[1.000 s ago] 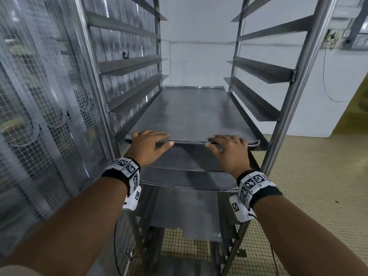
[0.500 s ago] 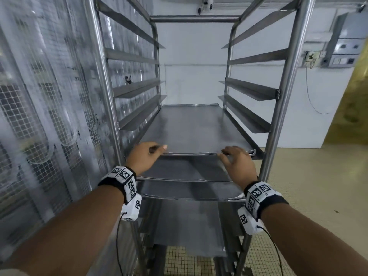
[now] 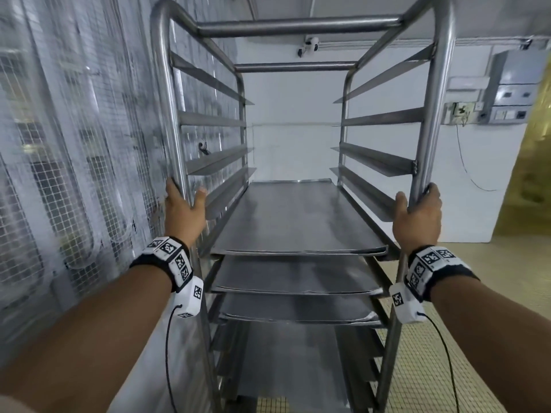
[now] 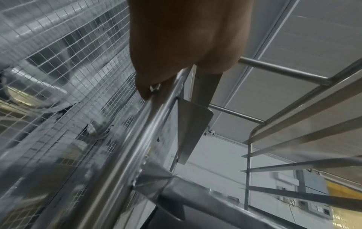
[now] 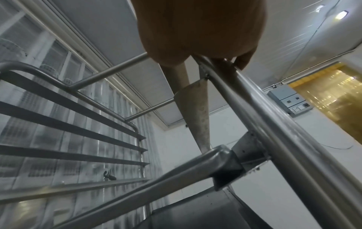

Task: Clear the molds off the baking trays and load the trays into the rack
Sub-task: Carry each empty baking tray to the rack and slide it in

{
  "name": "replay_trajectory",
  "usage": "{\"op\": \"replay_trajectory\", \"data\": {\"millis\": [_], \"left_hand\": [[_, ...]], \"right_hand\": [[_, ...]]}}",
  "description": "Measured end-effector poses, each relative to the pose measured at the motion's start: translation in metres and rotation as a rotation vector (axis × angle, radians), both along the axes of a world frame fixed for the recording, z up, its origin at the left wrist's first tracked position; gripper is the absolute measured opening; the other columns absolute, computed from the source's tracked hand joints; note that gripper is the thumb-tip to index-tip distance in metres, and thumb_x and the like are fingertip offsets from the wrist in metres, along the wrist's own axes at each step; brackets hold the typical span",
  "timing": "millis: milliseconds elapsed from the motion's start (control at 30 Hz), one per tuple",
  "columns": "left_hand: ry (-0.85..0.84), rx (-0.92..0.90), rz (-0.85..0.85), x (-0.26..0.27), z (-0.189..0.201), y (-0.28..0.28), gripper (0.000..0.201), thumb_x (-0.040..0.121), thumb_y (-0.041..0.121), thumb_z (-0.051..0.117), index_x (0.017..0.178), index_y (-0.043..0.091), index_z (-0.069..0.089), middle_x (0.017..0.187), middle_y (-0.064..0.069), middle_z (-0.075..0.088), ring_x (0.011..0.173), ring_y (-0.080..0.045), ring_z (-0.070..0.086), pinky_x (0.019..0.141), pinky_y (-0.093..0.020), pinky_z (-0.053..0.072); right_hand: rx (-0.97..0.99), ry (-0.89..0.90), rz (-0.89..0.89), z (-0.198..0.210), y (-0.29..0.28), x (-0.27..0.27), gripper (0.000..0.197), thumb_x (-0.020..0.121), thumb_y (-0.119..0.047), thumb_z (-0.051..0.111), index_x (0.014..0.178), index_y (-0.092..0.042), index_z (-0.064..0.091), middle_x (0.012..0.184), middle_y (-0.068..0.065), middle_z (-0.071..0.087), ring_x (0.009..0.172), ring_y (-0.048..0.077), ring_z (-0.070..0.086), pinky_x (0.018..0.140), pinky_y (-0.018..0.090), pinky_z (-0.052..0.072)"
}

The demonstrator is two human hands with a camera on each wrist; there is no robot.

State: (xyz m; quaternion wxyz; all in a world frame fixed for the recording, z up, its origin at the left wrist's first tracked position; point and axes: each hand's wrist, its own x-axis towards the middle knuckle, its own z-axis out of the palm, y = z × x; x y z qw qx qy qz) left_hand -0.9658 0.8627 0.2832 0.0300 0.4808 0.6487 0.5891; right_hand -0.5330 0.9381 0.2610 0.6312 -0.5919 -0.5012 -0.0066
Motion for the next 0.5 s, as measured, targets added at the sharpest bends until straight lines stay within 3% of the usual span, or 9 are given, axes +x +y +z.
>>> {"op": "replay_trajectory", "data": {"millis": [100,200,300,500], "left_hand": [[-0.01,0.018,0.01,-0.006,0.001,0.008,0.075,0.104,0.053,0.04,0.161,0.024,0.003,0.162,-0.016,0.031,0.14,-0.039,0.041,0.112,-0.049,0.035],[-0.009,0.067,0.026,-0.014,-0.007,0.019,0.067,0.104,0.053,0.037,0.159,0.027,0.009,0.14,-0.018,0.057,0.11,-0.04,0.061,0.088,-0.045,0.049],[0.001,0.105,0.065,-0.013,-0.012,0.025,0.06,0.106,0.046,0.037,0.157,0.023,0.016,0.121,-0.015,0.064,0.085,-0.029,0.058,0.074,-0.038,0.042],[0.035,0.224,0.163,-0.013,-0.019,0.036,0.055,0.106,0.046,0.038,0.15,0.015,0.028,0.104,-0.012,0.066,0.079,-0.027,0.06,0.068,-0.038,0.046]], "right_hand": [[-0.013,0.039,0.032,0.001,0.006,0.002,0.053,0.1,-0.043,0.043,0.144,-0.017,0.03,0.133,0.016,0.057,0.111,0.044,0.057,0.093,0.05,0.044],[-0.038,0.048,0.028,-0.002,0.009,0.004,0.049,0.102,-0.043,0.038,0.144,-0.018,0.027,0.123,0.022,0.063,0.101,0.048,0.059,0.086,0.05,0.044],[-0.048,0.029,0.02,-0.006,0.008,0.006,0.045,0.104,-0.045,0.037,0.137,-0.015,0.029,0.109,0.026,0.065,0.093,0.049,0.06,0.076,0.045,0.04],[-0.005,-0.002,0.003,-0.013,0.016,0.011,0.043,0.104,-0.051,0.036,0.121,-0.011,0.033,0.087,0.022,0.062,0.077,0.044,0.059,0.067,0.041,0.042]]}}
